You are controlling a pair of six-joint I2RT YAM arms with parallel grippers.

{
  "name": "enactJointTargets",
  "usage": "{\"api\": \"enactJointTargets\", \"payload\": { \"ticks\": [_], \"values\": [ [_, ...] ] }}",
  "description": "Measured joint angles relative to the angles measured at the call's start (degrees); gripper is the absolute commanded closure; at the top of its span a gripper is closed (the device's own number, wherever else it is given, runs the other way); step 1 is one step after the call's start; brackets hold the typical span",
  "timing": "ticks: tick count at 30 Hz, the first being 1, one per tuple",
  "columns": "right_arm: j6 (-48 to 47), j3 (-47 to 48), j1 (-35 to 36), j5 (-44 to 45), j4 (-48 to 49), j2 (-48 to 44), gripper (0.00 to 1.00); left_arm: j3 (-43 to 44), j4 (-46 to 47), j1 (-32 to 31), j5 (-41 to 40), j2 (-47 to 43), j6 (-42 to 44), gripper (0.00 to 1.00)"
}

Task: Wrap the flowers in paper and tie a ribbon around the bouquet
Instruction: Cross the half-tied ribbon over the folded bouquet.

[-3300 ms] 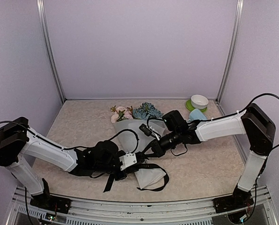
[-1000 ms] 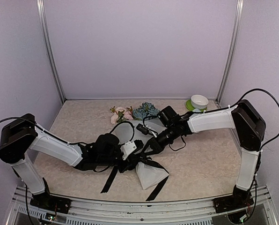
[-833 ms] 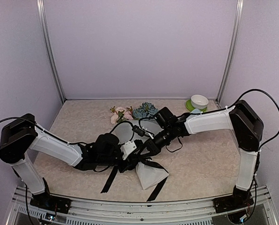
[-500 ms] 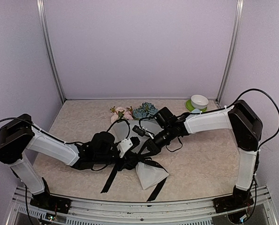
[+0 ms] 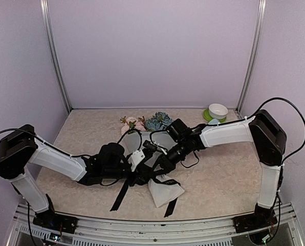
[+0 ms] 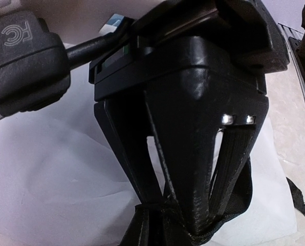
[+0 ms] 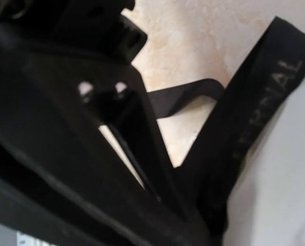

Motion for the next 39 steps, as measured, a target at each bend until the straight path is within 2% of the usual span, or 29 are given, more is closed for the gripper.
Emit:
{"api": "enactJointTargets", "payload": {
  "ticks": [6, 10, 12, 16, 18, 23, 30, 32, 34, 37, 39],
  "values": [
    [1.7, -0.2, 0.0, 1.7, 0.5, 0.0, 0.95, -0.9, 1.2, 0.6, 0.5, -0.2, -1.1, 0.87],
    [2.9, -0.4, 0.0, 2.7, 0.3, 0.0, 1.0, -1.7, 1.8, 0.8, 0.4, -0.5, -1.9, 0.85],
    [3.1, -0.4, 0.0, 2.8, 0.3, 0.0, 1.0, -2.1, 2.3, 0.9, 0.4, -0.7, -2.3, 0.78],
    [3.3, -0.4, 0.0, 3.3, 0.8, 0.0, 1.0, -4.2, 3.0, 1.1, 0.6, -2.2, -3.1, 0.56],
    [3.3, -0.4, 0.0, 3.6, 1.0, -0.2, 1.0, -4.6, 2.9, 1.1, 0.5, -2.9, -3.4, 0.52],
    [3.2, -0.4, 0.0, 5.0, 0.9, -1.0, 1.0, -6.1, 2.2, 1.3, -0.3, -7.6, -3.6, 0.54],
    [2.6, -0.4, 0.0, 5.7, 0.3, -1.7, 0.97, -5.4, -0.5, 2.3, 1.1, -12.1, -5.0, 0.75],
    [2.3, -0.4, -0.1, 6.0, 0.0, -1.9, 0.96, -5.4, -0.5, 3.8, 2.8, -12.2, -6.6, 0.78],
    [2.0, -0.4, -0.4, 6.1, -0.2, -1.9, 0.94, -4.9, -1.6, 7.1, 4.8, -11.5, -8.3, 0.73],
    [1.9, -0.4, -0.5, 6.1, -0.4, -1.9, 0.85, -2.9, -3.3, 9.0, 6.8, -8.0, -10.4, 0.59],
    [2.3, -0.7, -0.5, 6.0, 0.1, -2.0, 0.81, -2.8, -3.9, 8.5, 7.8, -6.0, -11.6, 0.57]
  ]
}}
